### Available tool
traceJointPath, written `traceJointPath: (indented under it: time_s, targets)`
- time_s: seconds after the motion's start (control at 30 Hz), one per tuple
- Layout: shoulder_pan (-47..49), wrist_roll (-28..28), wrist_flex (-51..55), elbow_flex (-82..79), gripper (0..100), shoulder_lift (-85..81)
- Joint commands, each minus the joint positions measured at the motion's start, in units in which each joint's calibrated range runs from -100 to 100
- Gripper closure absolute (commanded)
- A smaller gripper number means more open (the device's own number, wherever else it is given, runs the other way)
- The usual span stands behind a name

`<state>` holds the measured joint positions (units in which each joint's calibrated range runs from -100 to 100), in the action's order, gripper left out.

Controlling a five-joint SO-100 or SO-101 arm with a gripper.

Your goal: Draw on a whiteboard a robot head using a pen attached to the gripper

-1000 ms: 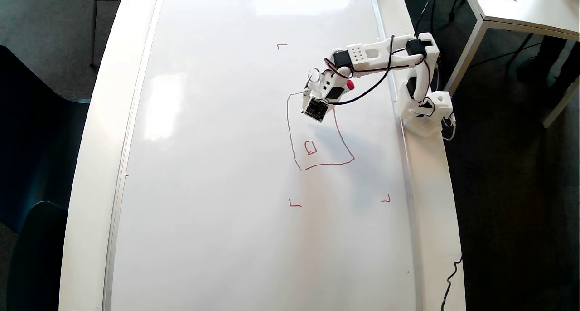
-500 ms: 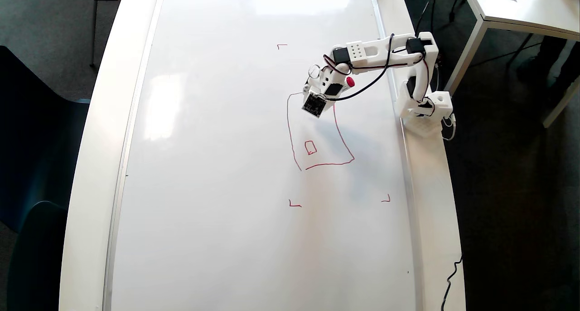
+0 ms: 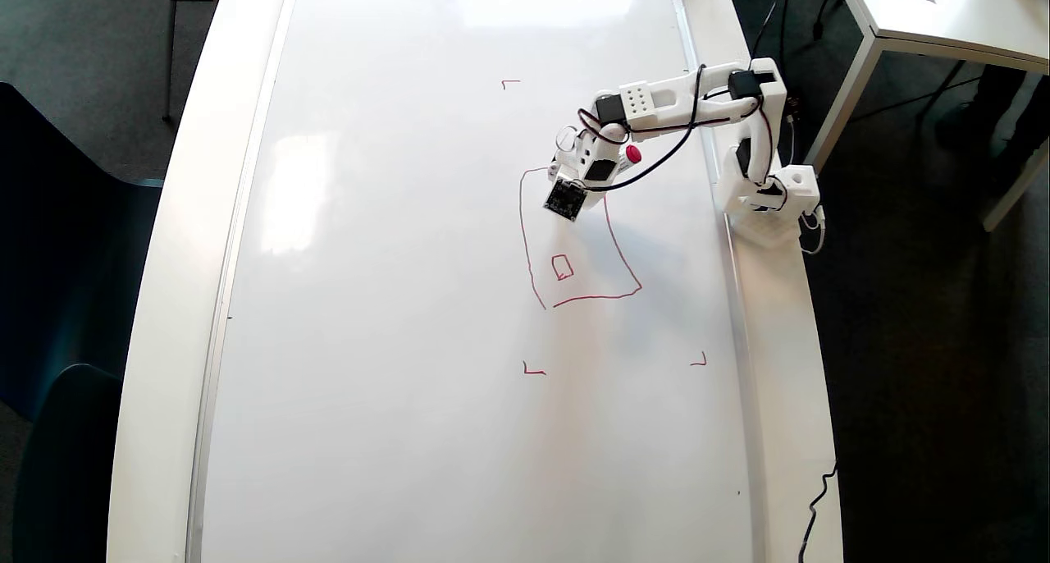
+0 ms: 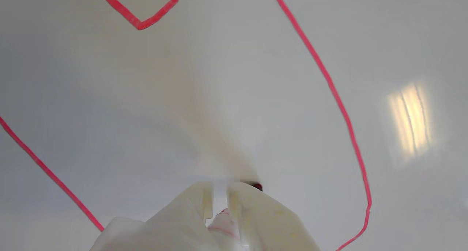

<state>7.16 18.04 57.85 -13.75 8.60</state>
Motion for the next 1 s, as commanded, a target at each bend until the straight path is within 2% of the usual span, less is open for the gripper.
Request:
traceJointPath:
  time_s: [0.0, 0.33, 0.6, 0.97]
  targets:
    - [0.24, 0.19, -0.43, 0.09, 99, 1.67]
    - [1.05, 0.19, 0.44, -0.37, 99, 1.76]
    - [1.05, 0.19, 5.57, -0.37, 99, 1.26]
    - [-0.79, 0.24, 4.87, -3.91, 99, -2.18]
